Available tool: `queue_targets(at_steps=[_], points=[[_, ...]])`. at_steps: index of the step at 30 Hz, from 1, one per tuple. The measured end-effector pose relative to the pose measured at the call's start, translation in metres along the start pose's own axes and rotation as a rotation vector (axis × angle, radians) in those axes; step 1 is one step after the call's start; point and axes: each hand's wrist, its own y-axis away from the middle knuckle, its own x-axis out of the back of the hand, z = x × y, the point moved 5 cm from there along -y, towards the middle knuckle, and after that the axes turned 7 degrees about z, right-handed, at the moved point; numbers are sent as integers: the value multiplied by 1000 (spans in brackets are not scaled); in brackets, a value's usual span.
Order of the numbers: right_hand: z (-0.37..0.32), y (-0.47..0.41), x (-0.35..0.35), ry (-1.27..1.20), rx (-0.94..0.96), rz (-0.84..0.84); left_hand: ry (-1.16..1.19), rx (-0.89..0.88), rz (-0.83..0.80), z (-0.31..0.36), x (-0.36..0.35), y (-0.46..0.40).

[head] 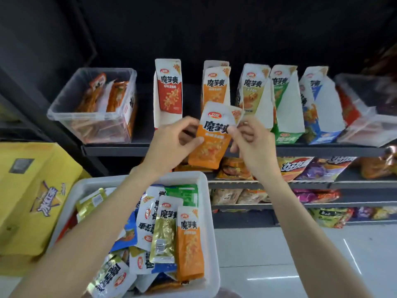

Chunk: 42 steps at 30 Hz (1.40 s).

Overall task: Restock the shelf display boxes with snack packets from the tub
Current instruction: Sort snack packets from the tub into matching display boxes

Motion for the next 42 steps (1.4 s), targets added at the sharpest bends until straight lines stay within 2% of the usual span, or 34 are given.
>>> queue_targets(at_steps=[5, 8, 18, 21, 25, 29, 32, 36, 40, 42], points=[[-29, -63, 28, 173, 392, 160, -100, -274, 194, 35, -12, -76], [-23, -91, 29, 193, 450, 212, -81, -295, 272, 26, -17, -108], [4, -145, -4, 290, 394, 104, -85, -162, 364, -17, -30, -140], [23, -165, -21, 459, 290, 21, -208, -112, 342, -29, -34, -152], [44, -185, -36, 674, 199, -5, -297, -50, 342, -41, -40, -162], [53, -191, -38, 551, 64, 78, -291, 17, 389, -49, -41, -167], [41, -171, -30, 449, 94, 163, -264, 18, 442, -42, -36, -160], [20, -104, -22, 274, 193, 164, -135, -85, 495, -21, -19, -113], [15, -15, -31, 194, 158, -55, -129, -275, 500, -10, 3, -30], [24, 28, -48, 208, 162, -206, -179, -306, 449, -18, 12, 12]])
